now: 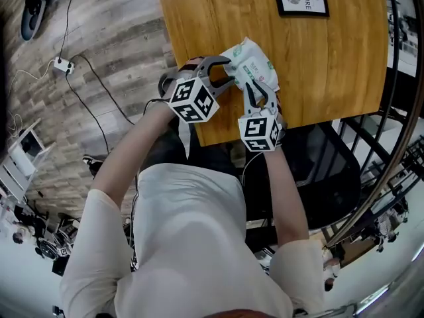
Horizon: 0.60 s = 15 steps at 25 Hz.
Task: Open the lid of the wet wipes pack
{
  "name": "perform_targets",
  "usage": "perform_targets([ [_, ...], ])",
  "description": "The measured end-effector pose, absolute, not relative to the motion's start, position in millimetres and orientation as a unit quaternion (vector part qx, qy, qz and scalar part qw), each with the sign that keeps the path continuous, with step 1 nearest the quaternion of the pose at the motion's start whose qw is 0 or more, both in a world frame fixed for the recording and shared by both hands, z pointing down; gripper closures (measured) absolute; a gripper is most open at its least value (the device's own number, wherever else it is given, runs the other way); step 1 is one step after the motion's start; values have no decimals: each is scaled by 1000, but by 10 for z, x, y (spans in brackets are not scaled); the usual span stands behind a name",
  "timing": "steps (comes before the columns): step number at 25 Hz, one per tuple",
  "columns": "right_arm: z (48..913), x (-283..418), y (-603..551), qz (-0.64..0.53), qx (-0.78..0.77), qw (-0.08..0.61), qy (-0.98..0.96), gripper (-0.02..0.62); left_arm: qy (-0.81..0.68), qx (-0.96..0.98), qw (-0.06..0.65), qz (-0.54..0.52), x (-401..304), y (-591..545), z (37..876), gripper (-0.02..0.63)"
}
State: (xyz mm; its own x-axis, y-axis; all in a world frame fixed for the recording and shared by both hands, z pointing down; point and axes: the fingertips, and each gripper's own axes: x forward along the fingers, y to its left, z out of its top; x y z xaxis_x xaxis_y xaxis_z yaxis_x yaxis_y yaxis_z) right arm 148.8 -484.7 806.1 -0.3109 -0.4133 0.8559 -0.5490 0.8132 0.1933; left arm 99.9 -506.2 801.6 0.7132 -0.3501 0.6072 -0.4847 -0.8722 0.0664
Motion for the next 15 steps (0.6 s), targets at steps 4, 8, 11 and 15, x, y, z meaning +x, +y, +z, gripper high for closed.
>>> perform_targets([
  [4, 8128, 1475, -4857, 45, 299, 514, -803, 534, -218, 918, 81, 321, 1014, -5070, 8118, 411],
  [8, 8198, 1480, -4847, 20, 294, 526, -798, 529, -214, 919, 64, 326, 1068, -5074, 8182, 403],
  [11, 8236, 1456, -4867, -3, 294, 535, -792, 527, -215, 919, 64, 325, 1070, -5092, 8251, 403],
  [15, 8307, 1438, -4889, -25, 292, 543, -787, 525, -212, 920, 62, 325, 1086, -5103, 8350, 408],
])
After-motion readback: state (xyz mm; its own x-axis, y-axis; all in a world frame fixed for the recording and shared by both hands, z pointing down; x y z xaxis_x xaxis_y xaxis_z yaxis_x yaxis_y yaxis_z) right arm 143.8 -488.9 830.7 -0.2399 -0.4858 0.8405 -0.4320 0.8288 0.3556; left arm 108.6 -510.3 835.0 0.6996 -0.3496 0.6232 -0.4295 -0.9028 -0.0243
